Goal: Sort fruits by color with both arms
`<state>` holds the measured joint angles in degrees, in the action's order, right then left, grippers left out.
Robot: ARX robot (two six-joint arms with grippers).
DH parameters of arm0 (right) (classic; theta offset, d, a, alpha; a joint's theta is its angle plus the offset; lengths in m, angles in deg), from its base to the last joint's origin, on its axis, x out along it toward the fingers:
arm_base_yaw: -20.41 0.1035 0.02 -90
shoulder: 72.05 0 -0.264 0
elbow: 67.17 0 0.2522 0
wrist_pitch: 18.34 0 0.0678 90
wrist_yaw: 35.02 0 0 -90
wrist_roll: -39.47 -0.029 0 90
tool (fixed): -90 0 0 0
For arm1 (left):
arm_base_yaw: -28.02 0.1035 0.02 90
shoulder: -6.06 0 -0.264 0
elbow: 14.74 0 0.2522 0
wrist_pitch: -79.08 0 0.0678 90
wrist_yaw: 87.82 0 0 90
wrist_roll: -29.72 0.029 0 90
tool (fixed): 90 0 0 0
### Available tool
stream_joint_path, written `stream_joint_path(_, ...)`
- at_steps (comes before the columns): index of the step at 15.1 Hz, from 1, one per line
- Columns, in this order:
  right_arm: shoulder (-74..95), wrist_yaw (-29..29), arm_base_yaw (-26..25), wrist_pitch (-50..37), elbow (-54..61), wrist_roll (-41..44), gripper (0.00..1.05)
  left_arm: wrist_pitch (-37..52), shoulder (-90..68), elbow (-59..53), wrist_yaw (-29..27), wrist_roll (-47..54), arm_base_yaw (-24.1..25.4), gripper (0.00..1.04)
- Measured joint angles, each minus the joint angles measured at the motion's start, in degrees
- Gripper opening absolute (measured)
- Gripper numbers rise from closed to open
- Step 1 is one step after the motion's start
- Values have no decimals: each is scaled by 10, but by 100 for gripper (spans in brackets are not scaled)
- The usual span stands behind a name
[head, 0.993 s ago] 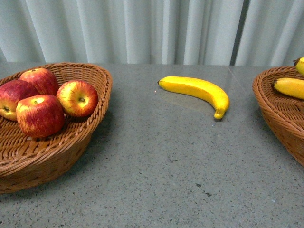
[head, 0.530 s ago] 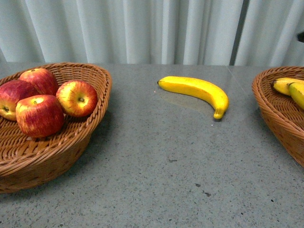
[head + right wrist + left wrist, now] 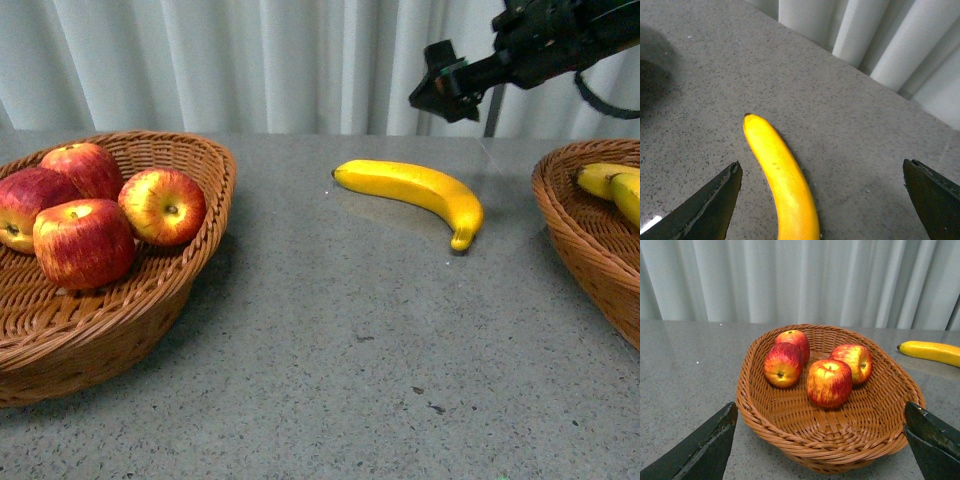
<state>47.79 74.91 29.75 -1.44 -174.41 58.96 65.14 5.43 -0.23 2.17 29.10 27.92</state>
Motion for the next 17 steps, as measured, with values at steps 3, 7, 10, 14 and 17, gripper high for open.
stream_joint_path(3, 60, 6, 22, 37, -67, -1, 98, 0, 0, 0, 0, 0, 0, 98)
stream_joint_path(7, 122, 21, 38, 106, -119, 23, 98, 0, 0, 0, 0, 0, 0, 98)
stream_joint_path(10, 167, -20, 42, 104, -149, 25, 98, 0, 0, 0, 0, 0, 0, 98)
stream_joint_path(14, 181, -37, 42, 181, -188, 27, 98, 0, 0, 0, 0, 0, 0, 98)
stream_joint_path(17, 186, -37, 45, 191, -186, 44, 76, 0, 0, 0, 0, 0, 0, 98)
